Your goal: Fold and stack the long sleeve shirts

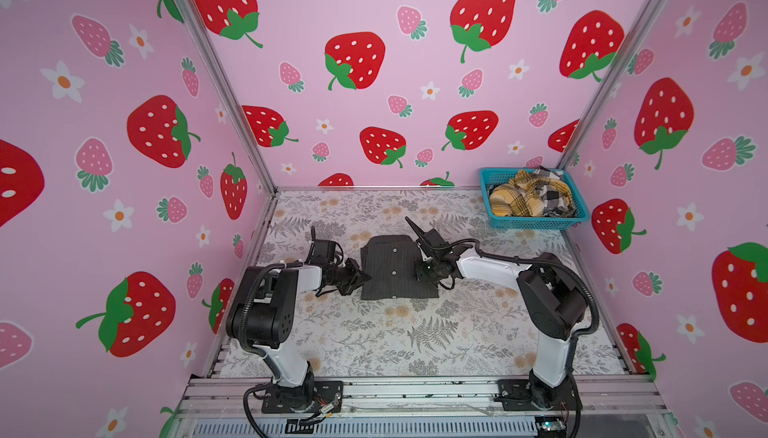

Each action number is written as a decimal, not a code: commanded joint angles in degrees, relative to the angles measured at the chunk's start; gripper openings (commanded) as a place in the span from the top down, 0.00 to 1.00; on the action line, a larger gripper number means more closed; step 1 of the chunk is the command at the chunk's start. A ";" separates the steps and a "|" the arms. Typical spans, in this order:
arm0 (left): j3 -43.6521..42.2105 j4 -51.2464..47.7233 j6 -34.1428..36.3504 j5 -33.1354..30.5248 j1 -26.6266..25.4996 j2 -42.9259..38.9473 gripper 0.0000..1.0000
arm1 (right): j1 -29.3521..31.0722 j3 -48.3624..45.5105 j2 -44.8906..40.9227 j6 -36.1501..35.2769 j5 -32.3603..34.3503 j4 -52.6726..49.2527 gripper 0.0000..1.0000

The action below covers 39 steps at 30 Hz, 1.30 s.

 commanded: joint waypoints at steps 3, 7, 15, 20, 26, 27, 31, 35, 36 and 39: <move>-5.83 13.44 -8.31 5.12 -0.17 -0.09 1.00 | -0.37 1.04 -1.17 -0.15 0.96 -2.40 0.64; -5.55 1.97 -1.73 -0.43 -0.20 0.40 1.00 | -0.36 -0.18 -5.11 0.53 1.38 -2.40 0.64; -8.34 4.59 -4.58 -1.51 0.08 -2.65 0.56 | 0.16 -0.88 -10.47 1.29 1.89 -4.97 0.68; -2.21 -13.24 3.28 -6.35 -0.13 -12.24 0.41 | -0.47 -0.19 -10.81 0.64 3.23 -6.49 0.68; 2.80 -27.68 8.23 -12.72 -0.35 -18.92 0.46 | -1.14 -0.94 -10.81 0.74 1.20 -5.54 0.71; 2.78 -27.12 7.78 -11.86 -0.65 -19.02 0.50 | -1.21 -1.09 -10.65 0.73 0.89 -5.38 0.71; 4.34 -25.51 7.58 -9.75 -2.99 -16.25 0.57 | -1.27 -1.16 -9.28 0.62 0.68 -5.74 0.73; 5.28 -24.81 8.69 -10.73 -4.07 -13.87 0.46 | -1.25 -1.96 -8.84 0.82 0.33 -5.23 0.73; 5.24 -24.45 8.76 -10.83 -4.11 -13.65 0.44 | -1.25 -2.30 -8.86 0.77 0.24 -5.03 0.73; 5.47 -23.09 8.94 -10.72 -4.08 -12.64 0.43 | -1.62 -3.17 -8.11 0.60 0.33 -4.61 0.74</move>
